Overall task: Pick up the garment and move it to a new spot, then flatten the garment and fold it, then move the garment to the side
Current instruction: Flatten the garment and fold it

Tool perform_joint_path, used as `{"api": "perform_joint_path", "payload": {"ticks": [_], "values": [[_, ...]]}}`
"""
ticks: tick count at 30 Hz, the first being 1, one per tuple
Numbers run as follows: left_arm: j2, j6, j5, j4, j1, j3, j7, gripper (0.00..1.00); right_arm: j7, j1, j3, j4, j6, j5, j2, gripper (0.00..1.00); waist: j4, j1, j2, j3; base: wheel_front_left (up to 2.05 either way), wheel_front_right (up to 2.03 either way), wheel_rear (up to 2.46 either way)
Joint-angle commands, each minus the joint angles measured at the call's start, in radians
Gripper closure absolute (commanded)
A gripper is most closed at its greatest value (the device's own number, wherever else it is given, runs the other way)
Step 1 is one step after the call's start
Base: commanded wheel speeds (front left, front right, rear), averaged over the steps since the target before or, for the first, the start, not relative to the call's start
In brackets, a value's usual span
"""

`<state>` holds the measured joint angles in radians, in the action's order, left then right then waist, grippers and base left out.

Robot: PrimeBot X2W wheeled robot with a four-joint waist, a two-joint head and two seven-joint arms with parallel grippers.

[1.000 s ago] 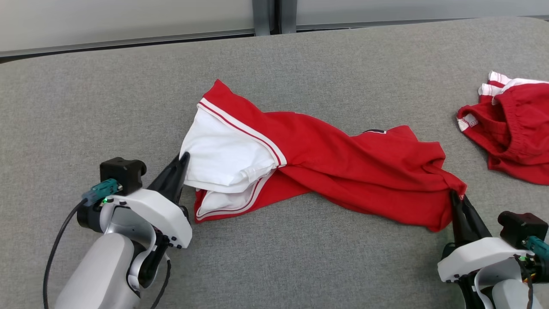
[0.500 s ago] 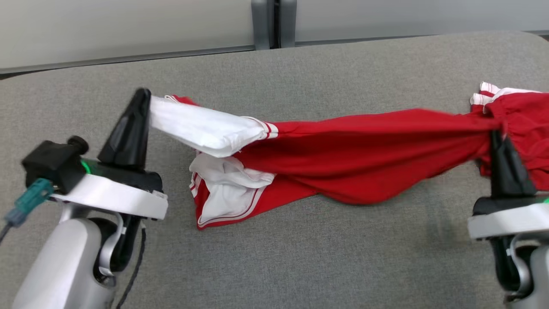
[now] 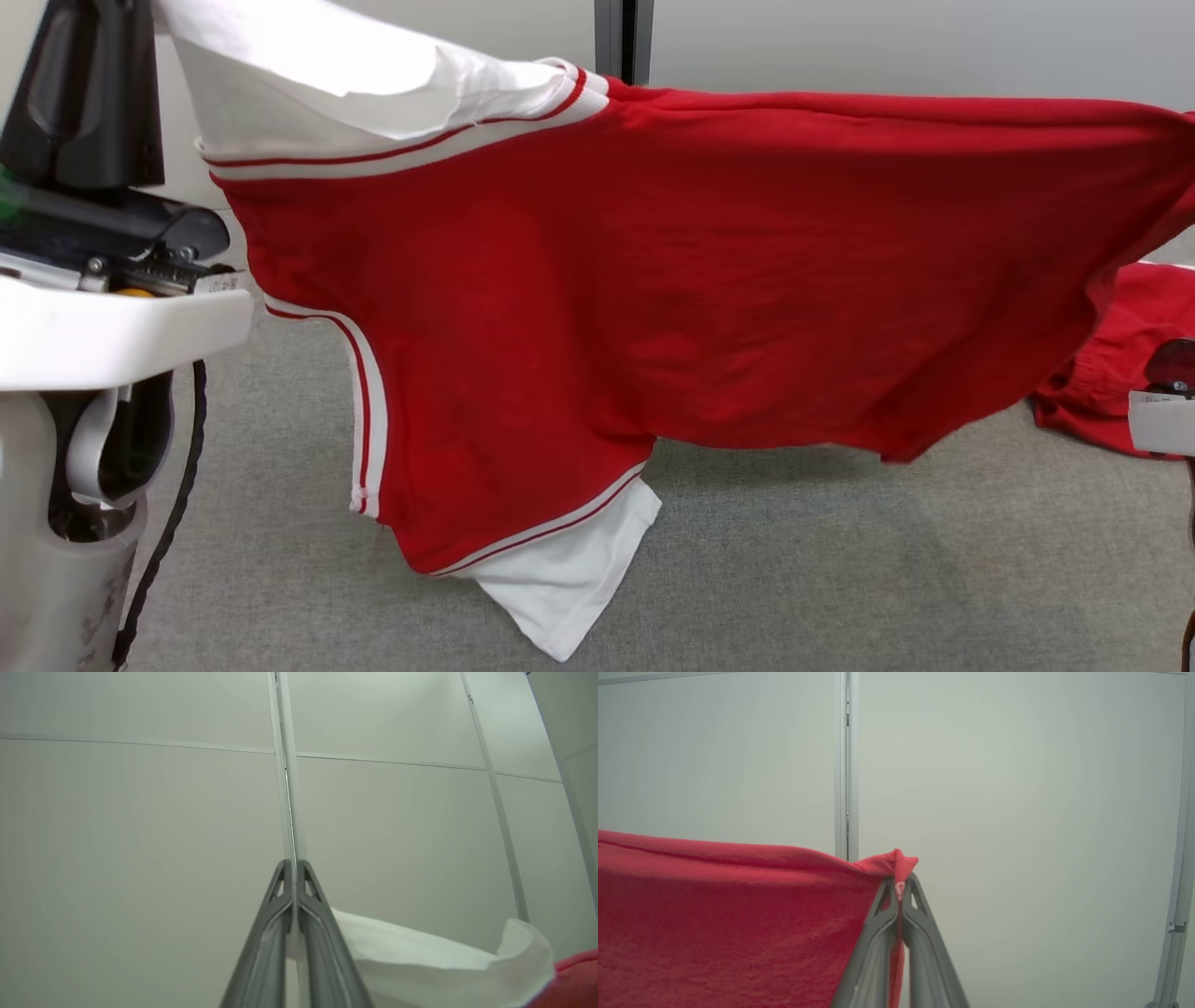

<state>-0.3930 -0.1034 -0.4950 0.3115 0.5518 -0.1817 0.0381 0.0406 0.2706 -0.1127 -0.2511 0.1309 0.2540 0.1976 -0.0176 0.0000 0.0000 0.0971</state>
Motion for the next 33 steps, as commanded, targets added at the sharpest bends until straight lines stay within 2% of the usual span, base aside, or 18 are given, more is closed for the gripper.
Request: {"api": "perform_joint_path", "payload": {"ticks": [1,7,11,19,24,28,33], "values": [[-0.004,-0.004,-0.004,0.009,0.025,-0.001,-0.014,1.00,0.014,0.004,-0.004,-0.014,0.000,0.010,0.001,1.00,0.001,0.0000,0.0000,-0.012,0.00,0.00,0.00],[0.003,0.005,-0.027,-0.021,0.066,-0.013,-0.050,1.00,0.034,0.020,-0.006,-0.016,0.000,0.031,-0.009,1.00,0.001,0.0000,0.0000,-0.003,0.00,0.00,0.00],[0.018,0.017,-0.045,-0.088,0.125,-0.021,-0.056,1.00,0.028,0.070,-0.007,0.017,0.000,0.046,-0.006,1.00,0.002,0.0000,0.0000,0.047,0.00,0.00,0.00],[0.051,0.057,-0.031,-0.260,0.380,-0.034,-0.018,1.00,0.003,0.327,0.040,0.125,0.000,0.079,0.008,1.00,0.006,0.0000,0.0000,0.211,0.00,0.00,0.00],[0.069,0.101,0.005,-0.452,0.623,-0.049,0.045,1.00,-0.030,0.580,0.108,0.288,0.000,0.091,0.021,1.00,0.006,0.0000,0.0000,0.281,0.00,0.00,0.00],[0.086,0.128,0.030,-0.619,0.792,-0.058,0.107,1.00,-0.085,0.765,0.168,0.444,0.000,0.106,0.002,1.00,-0.003,0.0000,0.0000,0.305,0.00,0.00,0.00],[0.118,0.147,0.028,-0.835,0.907,-0.073,0.125,1.00,-0.170,0.936,0.228,0.672,0.000,0.129,-0.028,1.00,-0.006,0.0000,0.0000,0.328,0.00,0.00,0.00]]}}
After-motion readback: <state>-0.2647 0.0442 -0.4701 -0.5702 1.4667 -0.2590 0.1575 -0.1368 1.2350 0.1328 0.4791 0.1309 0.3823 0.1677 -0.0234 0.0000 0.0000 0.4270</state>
